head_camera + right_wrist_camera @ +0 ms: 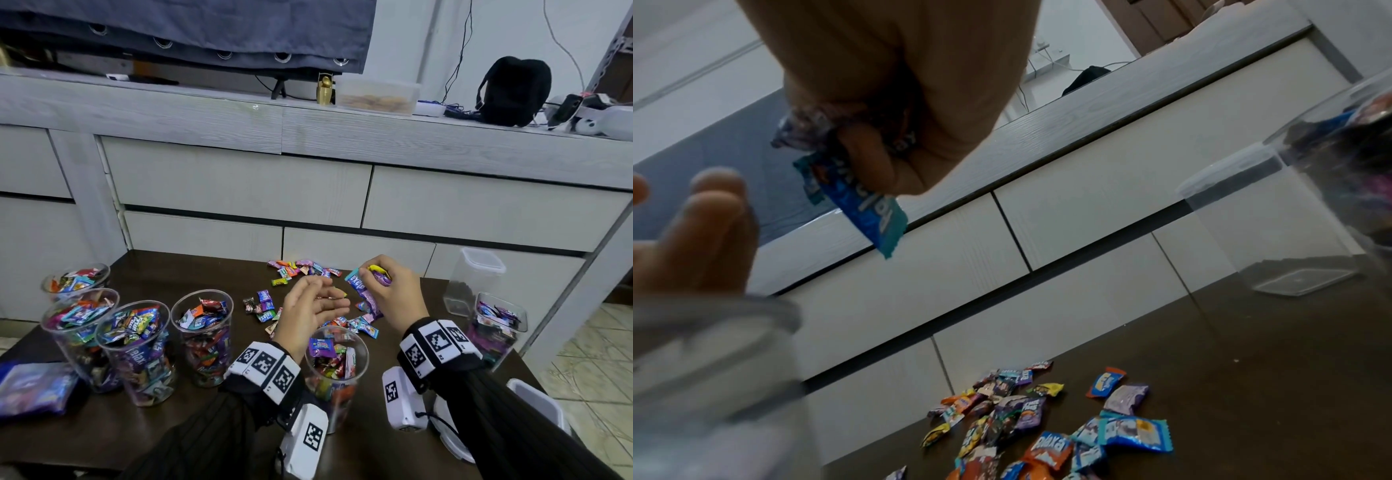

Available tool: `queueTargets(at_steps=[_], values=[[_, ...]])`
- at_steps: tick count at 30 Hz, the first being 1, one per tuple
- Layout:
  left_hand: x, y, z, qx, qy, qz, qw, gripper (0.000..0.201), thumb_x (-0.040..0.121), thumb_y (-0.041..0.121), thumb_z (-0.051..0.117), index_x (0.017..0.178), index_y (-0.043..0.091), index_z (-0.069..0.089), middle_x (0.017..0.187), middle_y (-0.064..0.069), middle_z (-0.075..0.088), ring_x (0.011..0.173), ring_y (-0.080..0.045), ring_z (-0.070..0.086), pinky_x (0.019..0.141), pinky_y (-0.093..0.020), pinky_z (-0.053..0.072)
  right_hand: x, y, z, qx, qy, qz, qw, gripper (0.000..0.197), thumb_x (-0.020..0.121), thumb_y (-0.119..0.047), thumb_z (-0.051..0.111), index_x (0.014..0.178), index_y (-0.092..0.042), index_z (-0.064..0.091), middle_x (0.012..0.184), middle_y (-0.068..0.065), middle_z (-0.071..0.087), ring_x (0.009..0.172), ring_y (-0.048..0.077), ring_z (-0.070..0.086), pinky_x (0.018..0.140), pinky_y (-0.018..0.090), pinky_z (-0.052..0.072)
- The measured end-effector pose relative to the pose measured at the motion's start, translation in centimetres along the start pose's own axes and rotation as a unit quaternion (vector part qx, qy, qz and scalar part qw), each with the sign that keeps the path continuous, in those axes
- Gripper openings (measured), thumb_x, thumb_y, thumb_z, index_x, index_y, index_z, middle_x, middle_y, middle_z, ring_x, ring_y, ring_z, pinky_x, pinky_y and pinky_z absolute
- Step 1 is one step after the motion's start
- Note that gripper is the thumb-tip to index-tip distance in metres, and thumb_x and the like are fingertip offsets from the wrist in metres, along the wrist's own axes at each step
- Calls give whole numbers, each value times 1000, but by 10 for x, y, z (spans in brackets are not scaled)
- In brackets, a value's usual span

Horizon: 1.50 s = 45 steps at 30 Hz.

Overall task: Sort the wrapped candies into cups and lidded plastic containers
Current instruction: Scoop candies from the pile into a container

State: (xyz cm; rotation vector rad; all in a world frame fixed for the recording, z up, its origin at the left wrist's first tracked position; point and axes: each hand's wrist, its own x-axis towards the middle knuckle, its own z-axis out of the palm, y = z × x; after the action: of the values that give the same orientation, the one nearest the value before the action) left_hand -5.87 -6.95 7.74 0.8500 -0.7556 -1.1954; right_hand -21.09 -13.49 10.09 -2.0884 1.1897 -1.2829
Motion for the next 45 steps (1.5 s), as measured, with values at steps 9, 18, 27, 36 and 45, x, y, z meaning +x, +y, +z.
queueTargets(at_steps=[9, 18, 27, 36, 45], values=[[-7, -10, -22, 195, -2, 92, 977, 38, 100, 44, 35, 103, 20, 63, 99, 4, 71, 98, -12, 67, 85, -28, 53, -27, -13, 14, 62, -23, -7, 998, 6, 89, -21, 64, 84, -23, 63, 78, -11, 64, 75, -2, 61, 62, 8, 46], [-24, -40, -30, 98, -61, -150, 982, 74, 82, 74, 33, 130, 22, 57, 117, -9, 70, 110, -18, 67, 95, -36, 52, -59, -14, 34, -4, -94, -132, 987, 2, 86, -16, 65, 86, -14, 65, 84, -11, 60, 81, -6, 53, 75, 6, 37], [-22, -38, -19, 85, -5, -130, 988, 36, 105, 24, 33, 95, 13, 66, 92, -9, 73, 85, -14, 70, 74, -24, 56, -58, -17, 24, -75, -212, -187, 956, 6, 78, -16, 59, 79, -13, 64, 77, -3, 61, 73, 9, 53, 69, 27, 46], [-26, -33, -17, 86, -8, -105, 991, 35, 103, 20, 32, 104, 2, 61, 98, -21, 65, 86, -22, 66, 73, -27, 54, -64, -14, 19, -34, -192, -183, 964, 19, 75, -17, 67, 93, -15, 66, 91, -6, 64, 87, 6, 55, 78, 22, 46], [-22, -30, -25, 86, -4, -83, 993, 49, 105, 34, 25, 96, 3, 62, 82, -13, 70, 77, -20, 70, 71, -30, 55, -59, -19, 25, -20, -211, -166, 963, 29, 77, -36, 76, 97, -17, 67, 102, -4, 61, 99, 7, 57, 88, 26, 47]])
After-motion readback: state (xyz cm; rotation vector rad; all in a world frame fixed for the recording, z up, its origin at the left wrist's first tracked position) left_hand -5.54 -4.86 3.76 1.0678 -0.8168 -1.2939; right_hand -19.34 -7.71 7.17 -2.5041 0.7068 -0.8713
